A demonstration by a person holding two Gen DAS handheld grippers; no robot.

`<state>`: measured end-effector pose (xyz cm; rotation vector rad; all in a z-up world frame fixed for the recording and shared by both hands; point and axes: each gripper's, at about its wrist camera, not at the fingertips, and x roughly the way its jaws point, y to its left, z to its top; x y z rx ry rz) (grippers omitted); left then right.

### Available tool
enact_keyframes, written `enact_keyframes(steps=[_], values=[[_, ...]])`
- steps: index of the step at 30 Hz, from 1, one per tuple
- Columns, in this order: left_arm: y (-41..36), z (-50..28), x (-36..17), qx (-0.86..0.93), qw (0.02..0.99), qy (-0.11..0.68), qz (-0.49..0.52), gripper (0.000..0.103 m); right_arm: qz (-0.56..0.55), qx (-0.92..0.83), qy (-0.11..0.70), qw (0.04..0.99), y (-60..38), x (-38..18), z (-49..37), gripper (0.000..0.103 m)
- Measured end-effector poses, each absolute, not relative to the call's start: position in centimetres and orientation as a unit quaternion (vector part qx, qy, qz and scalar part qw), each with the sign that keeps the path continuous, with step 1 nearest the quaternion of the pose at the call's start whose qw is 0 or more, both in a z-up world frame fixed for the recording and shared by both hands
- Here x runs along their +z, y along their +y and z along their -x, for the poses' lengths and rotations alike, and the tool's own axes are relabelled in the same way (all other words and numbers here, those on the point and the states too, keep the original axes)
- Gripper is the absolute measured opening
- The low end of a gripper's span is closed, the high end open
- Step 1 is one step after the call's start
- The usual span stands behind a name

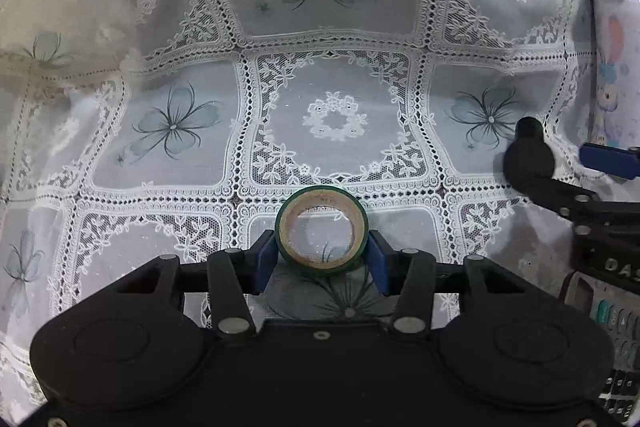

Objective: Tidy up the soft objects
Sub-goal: 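Grasp the black round-headed handle with the right gripper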

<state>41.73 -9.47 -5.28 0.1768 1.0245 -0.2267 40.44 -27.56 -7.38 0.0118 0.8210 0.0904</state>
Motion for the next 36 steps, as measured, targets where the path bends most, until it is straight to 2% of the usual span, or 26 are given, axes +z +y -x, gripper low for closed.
enact_keyframes(steps=[7, 15, 25, 32, 33, 35, 36], values=[[-9.4, -41.9, -5.5, -0.112, 0.862, 0.487, -0.085, 0.049, 0.000, 0.057, 0.403, 0.913, -25.8, -7.7, -43.0, 0.061], [-9.3, -41.7, -5.5, -0.116, 0.863, 0.484, -0.081, 0.049, -0.057, 0.072, 0.434, 0.896, -26.8, -8.7, -45.1, 0.063], [-9.3, -41.7, -5.4, -0.116, 0.864, 0.483, -0.080, 0.048, -0.087, 0.100, 0.430, 0.893, -27.4, -8.9, -45.8, 0.077], [-9.4, -41.7, -5.3, -0.116, 0.865, 0.483, -0.078, 0.048, -0.105, 0.099, 0.429, 0.892, -28.7, -8.8, -45.9, 0.078], [-9.4, -41.7, -5.3, -0.117, 0.865, 0.483, -0.078, 0.048, -0.106, 0.098, 0.430, 0.891, -28.8, -8.8, -46.0, 0.077], [-9.3, -41.7, -5.3, -0.117, 0.864, 0.483, -0.077, 0.050, -0.097, 0.100, 0.428, 0.893, -28.9, -8.8, -45.9, 0.057], [-9.3, -41.7, -5.3, -0.119, 0.864, 0.483, -0.075, 0.052, -0.093, 0.104, 0.428, 0.893, -28.9, -8.7, -45.9, 0.057]])
